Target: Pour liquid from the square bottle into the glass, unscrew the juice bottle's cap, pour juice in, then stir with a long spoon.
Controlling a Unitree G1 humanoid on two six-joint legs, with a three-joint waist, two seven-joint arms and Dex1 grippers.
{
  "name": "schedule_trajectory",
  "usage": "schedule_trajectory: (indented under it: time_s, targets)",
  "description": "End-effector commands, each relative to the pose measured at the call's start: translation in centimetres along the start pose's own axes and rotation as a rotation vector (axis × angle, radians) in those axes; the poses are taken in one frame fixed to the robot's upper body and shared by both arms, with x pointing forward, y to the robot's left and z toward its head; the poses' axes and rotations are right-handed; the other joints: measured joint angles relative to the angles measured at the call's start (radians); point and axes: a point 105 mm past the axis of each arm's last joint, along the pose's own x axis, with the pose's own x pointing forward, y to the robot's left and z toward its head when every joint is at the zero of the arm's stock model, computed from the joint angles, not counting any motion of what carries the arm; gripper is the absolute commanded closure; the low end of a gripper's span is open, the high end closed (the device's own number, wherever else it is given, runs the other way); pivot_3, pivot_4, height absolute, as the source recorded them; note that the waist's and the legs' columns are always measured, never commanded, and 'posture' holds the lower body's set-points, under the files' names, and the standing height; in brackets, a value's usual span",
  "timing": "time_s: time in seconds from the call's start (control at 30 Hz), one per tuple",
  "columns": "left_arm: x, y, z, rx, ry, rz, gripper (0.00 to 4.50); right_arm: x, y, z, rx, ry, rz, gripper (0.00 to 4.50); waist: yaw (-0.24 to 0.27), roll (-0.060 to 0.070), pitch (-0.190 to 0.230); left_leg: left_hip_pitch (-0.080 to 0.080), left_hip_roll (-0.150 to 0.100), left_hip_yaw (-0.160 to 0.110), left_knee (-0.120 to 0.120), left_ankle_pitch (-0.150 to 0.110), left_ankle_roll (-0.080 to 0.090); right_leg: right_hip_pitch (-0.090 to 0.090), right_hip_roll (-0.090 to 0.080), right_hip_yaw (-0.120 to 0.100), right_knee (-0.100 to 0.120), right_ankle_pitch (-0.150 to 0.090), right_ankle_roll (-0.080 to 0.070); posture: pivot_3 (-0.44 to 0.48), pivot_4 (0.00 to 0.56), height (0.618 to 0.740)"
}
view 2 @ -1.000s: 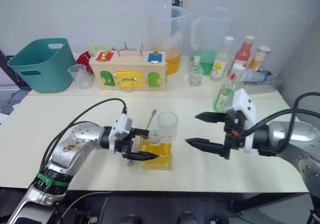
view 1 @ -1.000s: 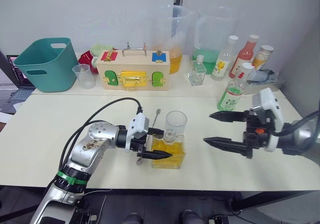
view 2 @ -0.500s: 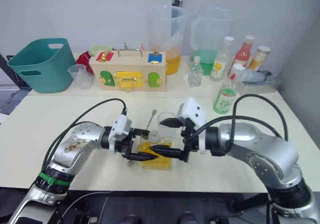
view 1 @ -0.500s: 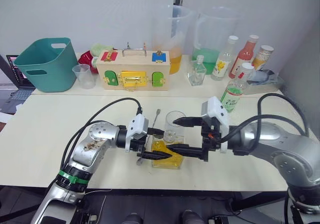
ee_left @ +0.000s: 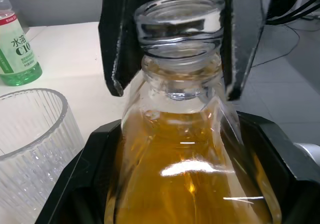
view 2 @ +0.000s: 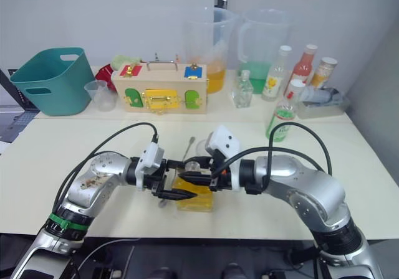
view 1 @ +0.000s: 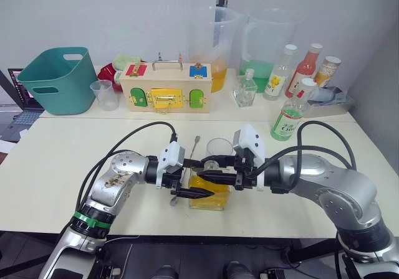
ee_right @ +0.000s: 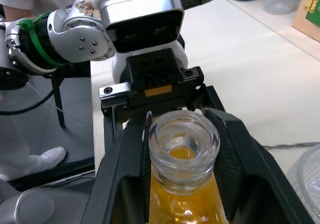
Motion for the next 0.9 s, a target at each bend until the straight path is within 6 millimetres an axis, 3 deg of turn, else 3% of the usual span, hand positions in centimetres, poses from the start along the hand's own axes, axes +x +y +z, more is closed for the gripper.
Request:
schedule_trajectory:
  time_s: [0.03, 0.23, 0.43, 0.77, 0.9]
  targets:
    - [0.1, 0.0, -0.3, 0.018, 0.034, -0.008, 1.70, -0.2, 0.4, 1.6, -0.046, -0.076, 0.014, 3.37, 0.000, 0.000, 0.000, 0.000, 0.000, 0.000, 0.000, 0.000, 0.000, 0.000, 0.000, 0.000, 0.000, 0.000, 0.000, 0.000, 0.150, 0.740]
    - [0.2, 0.1, -0.4, 0.021, 0.042, -0.007, 1.70, -0.4, 0.4, 2.2, -0.048, -0.108, 0.022, 3.37, -0.002, 0.000, 0.000, 0.000, 0.000, 0.000, 0.000, 0.000, 0.000, 0.000, 0.000, 0.000, 0.000, 0.000, 0.000, 0.000, 0.150, 0.740]
    - [0.3, 0.1, -0.5, 0.030, 0.048, -0.005, 1.70, -0.8, 0.8, 3.5, -0.222, -0.118, 0.034, 3.37, -0.002, 0.000, 0.000, 0.000, 0.000, 0.000, 0.000, 0.000, 0.000, -0.001, 0.000, 0.000, 0.000, 0.000, 0.000, 0.000, 0.150, 0.740]
    - [0.5, 0.0, -0.5, 0.028, 0.039, -0.013, 1.70, -2.0, 1.4, 5.2, -0.215, -0.206, 0.073, 3.37, -0.002, 0.000, 0.000, -0.002, 0.000, 0.000, 0.000, 0.000, 0.000, -0.002, 0.000, 0.000, 0.000, 0.000, 0.000, 0.000, 0.150, 0.740]
    - [0.5, 0.0, -0.5, 0.019, 0.035, -0.014, 1.70, -2.1, 1.6, 5.1, -0.227, -0.187, 0.087, 3.37, -0.001, 0.000, 0.000, -0.003, 0.000, 0.000, 0.000, 0.000, 0.000, -0.003, 0.000, 0.000, 0.000, 0.000, 0.000, 0.000, 0.150, 0.740]
